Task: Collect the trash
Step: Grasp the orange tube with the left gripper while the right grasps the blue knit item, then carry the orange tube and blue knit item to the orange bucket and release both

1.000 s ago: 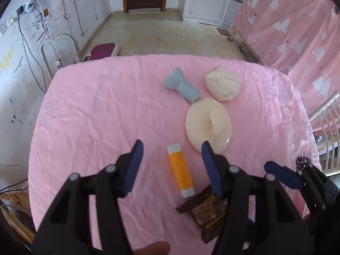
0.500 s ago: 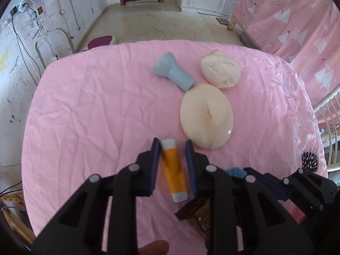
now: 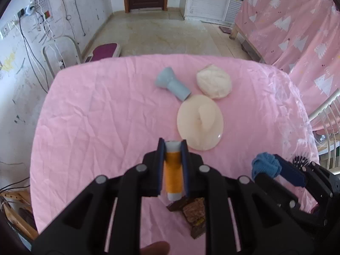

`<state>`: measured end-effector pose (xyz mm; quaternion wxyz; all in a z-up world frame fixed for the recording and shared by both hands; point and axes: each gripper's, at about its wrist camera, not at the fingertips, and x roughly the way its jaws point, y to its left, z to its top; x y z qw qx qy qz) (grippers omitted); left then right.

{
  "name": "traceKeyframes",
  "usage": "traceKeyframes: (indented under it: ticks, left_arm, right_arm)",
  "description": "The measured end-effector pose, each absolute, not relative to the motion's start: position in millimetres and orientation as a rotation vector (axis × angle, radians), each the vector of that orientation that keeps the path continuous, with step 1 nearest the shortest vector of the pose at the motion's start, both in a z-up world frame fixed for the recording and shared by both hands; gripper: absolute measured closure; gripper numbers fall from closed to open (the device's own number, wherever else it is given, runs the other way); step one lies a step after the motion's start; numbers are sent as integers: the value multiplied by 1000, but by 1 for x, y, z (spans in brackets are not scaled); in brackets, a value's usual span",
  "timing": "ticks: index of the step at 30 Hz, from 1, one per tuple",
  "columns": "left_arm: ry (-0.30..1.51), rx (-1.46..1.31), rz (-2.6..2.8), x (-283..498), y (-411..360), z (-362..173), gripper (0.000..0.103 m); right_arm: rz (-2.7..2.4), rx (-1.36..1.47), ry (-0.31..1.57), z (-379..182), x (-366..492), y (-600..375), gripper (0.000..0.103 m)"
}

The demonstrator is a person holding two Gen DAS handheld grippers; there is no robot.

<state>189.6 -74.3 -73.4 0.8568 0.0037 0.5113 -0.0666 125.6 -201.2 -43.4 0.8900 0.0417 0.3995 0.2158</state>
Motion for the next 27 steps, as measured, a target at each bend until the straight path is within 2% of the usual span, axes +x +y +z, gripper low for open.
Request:
traceKeyframes:
  ticks: [16,27]
  left_arm:
    - [939,86,-199,168,-123,-18,89]
    - [892,119,-339,155,-181,-1,89]
  right_arm:
    - [274,195,687,-2,84,-301,87]
    - [142,264,621,1,63,-373,87]
